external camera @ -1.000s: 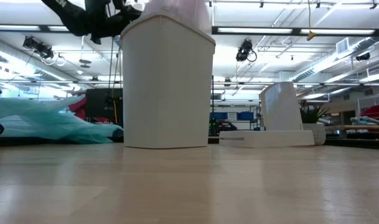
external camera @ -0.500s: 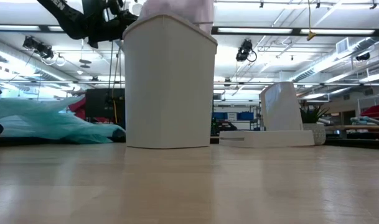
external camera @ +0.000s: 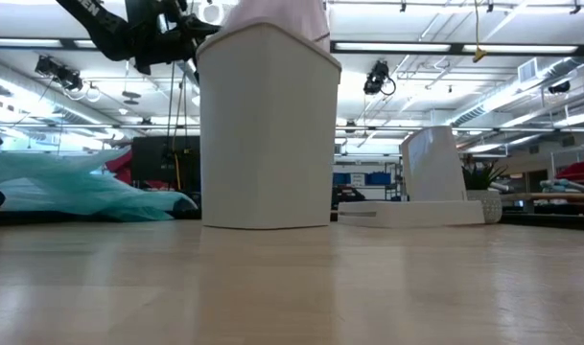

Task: Place trash/remove bag and relplace
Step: Remove the pink trash bag from the trash bin

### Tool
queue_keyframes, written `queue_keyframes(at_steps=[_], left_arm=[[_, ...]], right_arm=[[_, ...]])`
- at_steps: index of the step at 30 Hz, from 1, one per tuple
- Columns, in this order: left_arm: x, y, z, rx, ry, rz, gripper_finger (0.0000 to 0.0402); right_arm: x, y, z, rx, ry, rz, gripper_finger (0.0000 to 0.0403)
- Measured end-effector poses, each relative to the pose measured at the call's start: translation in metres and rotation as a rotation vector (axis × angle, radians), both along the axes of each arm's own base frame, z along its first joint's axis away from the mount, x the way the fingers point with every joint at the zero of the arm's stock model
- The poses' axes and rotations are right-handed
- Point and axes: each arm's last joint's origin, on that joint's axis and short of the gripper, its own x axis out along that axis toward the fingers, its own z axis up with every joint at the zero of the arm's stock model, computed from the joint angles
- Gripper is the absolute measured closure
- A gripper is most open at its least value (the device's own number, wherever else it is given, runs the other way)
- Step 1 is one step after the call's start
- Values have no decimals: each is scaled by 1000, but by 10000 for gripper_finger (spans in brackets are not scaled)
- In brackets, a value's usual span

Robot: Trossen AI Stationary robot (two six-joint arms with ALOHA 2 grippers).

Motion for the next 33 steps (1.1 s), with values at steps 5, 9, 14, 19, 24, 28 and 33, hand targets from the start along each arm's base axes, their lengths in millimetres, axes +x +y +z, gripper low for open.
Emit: queue_keyframes(at_steps=[5,9,14,19,24,28,33], left_arm=[[-1,0,0,1,2,-6,249],[-1,0,0,2,4,-13,249],[-1,0,0,2,6,-16,249],[-1,-1,0,-7,15,-37,249],[-1,-1,0,-24,19,-40,249],[-1,-1,0,-28,20,-41,249],[-1,-1,0,-45,24,-42,249]], right_arm=[[-19,7,17,-22,-96,11,403],[-16,8,16,-51,-154,12,403],[-41,18,43,-137,-262,19,403],[-60,31,66,-241,-319,9,403],[-85,49,89,-404,-395,36,403],[-94,60,99,-411,-347,51,403],[-103,69,99,-274,-162,17,403]])
